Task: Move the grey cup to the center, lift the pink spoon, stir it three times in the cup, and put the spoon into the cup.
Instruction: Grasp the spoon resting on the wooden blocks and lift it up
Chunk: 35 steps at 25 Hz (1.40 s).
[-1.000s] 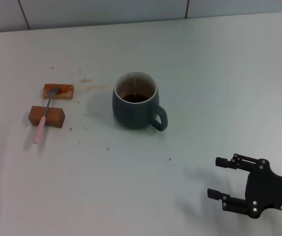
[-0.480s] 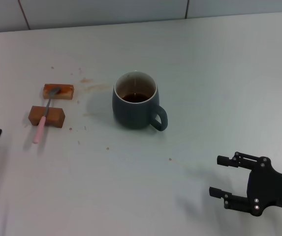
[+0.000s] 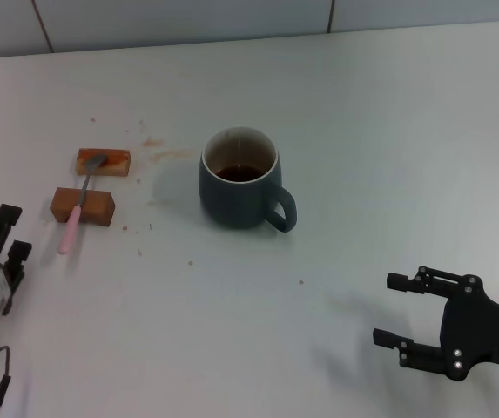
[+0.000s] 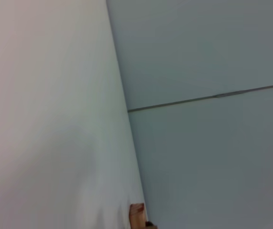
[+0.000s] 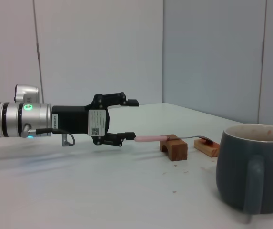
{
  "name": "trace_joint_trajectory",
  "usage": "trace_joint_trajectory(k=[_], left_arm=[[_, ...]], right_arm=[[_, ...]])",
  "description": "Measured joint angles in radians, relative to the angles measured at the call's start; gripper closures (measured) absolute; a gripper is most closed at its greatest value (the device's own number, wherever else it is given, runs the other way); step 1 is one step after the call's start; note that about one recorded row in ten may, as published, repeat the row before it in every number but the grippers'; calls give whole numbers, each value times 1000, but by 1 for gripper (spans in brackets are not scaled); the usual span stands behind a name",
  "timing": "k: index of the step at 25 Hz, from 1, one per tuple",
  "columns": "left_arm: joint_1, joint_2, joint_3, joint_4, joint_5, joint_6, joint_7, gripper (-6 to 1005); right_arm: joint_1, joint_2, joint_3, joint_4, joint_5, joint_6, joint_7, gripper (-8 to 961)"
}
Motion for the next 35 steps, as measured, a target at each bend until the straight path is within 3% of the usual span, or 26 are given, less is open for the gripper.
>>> trace_joint_trajectory(k=[35], left_arm=[[-52, -8, 2, -88, 1, -53, 0, 203]], right_arm=[[1, -1, -6, -25, -6, -4, 13, 243]])
